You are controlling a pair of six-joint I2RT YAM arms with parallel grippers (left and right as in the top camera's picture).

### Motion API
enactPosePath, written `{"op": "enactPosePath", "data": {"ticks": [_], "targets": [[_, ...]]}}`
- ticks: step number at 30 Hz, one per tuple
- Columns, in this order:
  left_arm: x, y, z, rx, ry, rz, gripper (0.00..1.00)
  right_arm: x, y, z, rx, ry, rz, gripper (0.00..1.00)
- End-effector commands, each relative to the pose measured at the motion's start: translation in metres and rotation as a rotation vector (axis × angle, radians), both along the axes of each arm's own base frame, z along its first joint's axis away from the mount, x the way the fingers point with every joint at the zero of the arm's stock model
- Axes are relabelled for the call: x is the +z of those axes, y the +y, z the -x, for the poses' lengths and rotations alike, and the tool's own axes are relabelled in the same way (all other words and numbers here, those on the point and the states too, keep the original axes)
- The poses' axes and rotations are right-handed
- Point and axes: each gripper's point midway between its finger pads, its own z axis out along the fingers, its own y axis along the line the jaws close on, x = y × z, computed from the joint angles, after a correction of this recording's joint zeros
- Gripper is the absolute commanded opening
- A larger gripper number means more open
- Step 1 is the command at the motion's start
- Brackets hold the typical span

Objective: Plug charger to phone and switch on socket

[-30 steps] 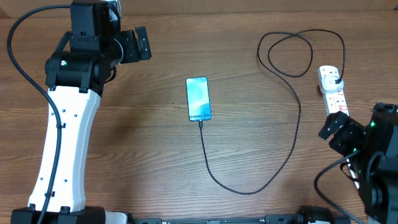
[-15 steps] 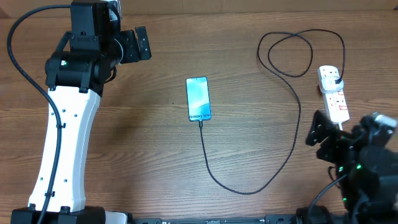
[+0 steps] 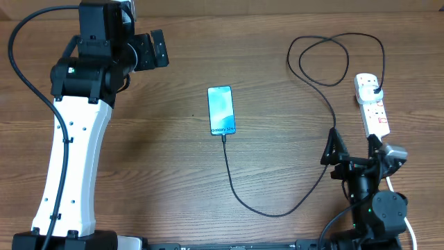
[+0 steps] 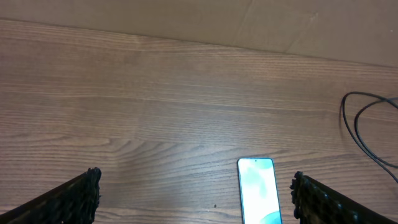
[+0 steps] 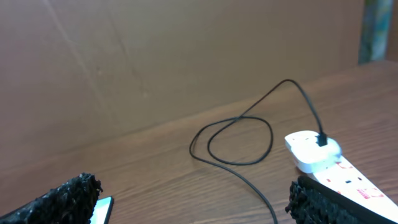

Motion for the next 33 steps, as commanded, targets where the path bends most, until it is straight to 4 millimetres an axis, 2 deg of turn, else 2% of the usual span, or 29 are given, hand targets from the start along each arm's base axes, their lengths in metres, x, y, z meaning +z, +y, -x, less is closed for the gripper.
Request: {"op": "enactPosePath", "data": {"ticks": [1, 7, 11, 15, 21, 25, 28, 33], "targets": [[-0.003, -0.001, -0.002, -0.009, 0.005, -0.024, 1.0, -0.014, 0.009, 0.0, 0.05, -0.023, 0.026, 1.0], [-0.003, -0.001, -0.002, -0.01, 0.005, -0.024, 1.0, -0.039, 0.015, 0.0, 0.087, -0.01, 0.033, 1.0], [-0.003, -0.001, -0.002, -0.009, 0.005, -0.024, 1.0, -0.046, 0.027, -0.001, 0.161, -0.046, 0.114, 1.0], [-0.003, -0.001, -0.002, -0.009, 0.005, -0.024, 1.0, -0.059, 0.028, -0.004, 0.166, -0.043, 0.123, 1.0], [-0.003, -0.001, -0.002, -0.01, 0.005, -0.024, 1.0, -0.058, 0.027, -0.005, 0.158, -0.062, 0.153, 1.0], [-0.003, -0.001, -0.002, -0.009, 0.005, -0.024, 1.0, -0.047, 0.027, -0.005, 0.156, -0.108, 0.17, 1.0], [-0.003, -0.001, -0.002, -0.01, 0.005, -0.024, 1.0, -0.06, 0.027, -0.005, 0.161, -0.056, 0.178, 1.0], [-0.003, -0.001, -0.002, -0.009, 0.005, -0.024, 1.0, -0.059, 0.028, -0.005, 0.164, -0.059, 0.178, 1.0]]}}
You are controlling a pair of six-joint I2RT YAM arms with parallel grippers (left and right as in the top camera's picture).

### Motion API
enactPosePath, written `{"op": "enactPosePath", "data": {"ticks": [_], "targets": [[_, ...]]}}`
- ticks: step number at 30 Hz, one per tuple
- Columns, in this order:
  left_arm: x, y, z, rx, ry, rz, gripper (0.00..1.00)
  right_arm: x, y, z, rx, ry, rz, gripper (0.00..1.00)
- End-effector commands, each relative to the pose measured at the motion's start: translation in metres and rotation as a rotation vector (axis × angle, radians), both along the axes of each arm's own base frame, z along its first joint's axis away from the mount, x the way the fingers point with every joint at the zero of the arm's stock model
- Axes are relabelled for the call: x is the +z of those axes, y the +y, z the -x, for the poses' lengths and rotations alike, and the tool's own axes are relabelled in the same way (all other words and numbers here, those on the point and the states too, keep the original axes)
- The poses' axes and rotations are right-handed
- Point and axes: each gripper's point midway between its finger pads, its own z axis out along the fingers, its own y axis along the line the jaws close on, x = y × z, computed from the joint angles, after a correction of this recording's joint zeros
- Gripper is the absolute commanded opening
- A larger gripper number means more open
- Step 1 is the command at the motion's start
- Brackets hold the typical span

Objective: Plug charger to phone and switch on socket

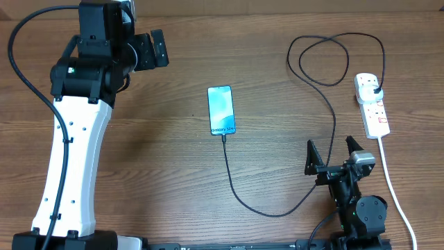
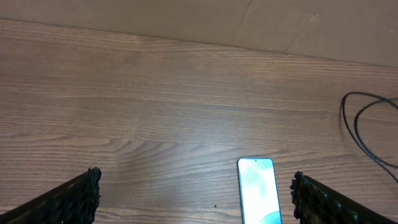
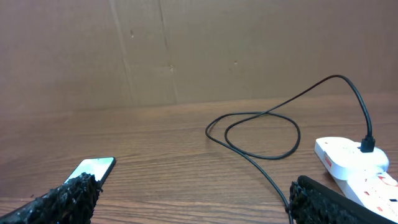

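Note:
The phone (image 1: pixel 222 111) lies screen up at mid-table, with the black charger cable (image 1: pixel 239 198) plugged into its near end. The cable loops round to a plug (image 1: pixel 374 87) seated in the white power strip (image 1: pixel 374 114) at the right. The state of the strip's switch cannot be made out. My right gripper (image 1: pixel 331 154) is open and empty, low at the front right, left of the strip; its view shows the phone (image 3: pixel 93 169), the cable loop (image 3: pixel 261 134) and the strip (image 3: pixel 357 168). My left gripper (image 1: pixel 156 48) is open and raised at the far left, the phone (image 2: pixel 258 190) between its fingers' line of sight.
A brown cardboard wall (image 3: pixel 186 50) stands along the table's far edge. The strip's white lead (image 1: pixel 395 194) runs down the right side towards the front edge, beside my right arm's base (image 1: pixel 361 212).
My right gripper has moved left, away from the near end of the power strip, and turned to face the table's middle. The strip now shows in full. The left arm has not moved.

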Motion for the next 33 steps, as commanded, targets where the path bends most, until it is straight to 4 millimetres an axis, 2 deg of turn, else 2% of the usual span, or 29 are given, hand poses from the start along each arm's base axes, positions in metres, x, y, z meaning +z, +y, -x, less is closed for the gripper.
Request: {"op": "enactPosePath", "data": {"ticks": [1, 6, 12, 33], "targets": [[-0.0034, -0.0008, -0.0017, -0.01, 0.005, -0.024, 1.0, -0.0017, 0.0016, 0.0002, 0.007, -0.006, 0.007, 1.0], [-0.0034, -0.0008, -0.0017, -0.01, 0.005, -0.024, 1.0, -0.0017, 0.0015, 0.0002, 0.007, -0.006, 0.01, 1.0], [-0.0034, -0.0008, -0.0017, -0.01, 0.005, -0.024, 1.0, -0.0022, 0.0021, 0.0003, 0.014, -0.022, 0.137, 1.0], [-0.0034, -0.0008, -0.0017, -0.01, 0.005, -0.024, 1.0, -0.0015, 0.0022, 0.0002, 0.014, -0.024, 0.136, 1.0]]}}
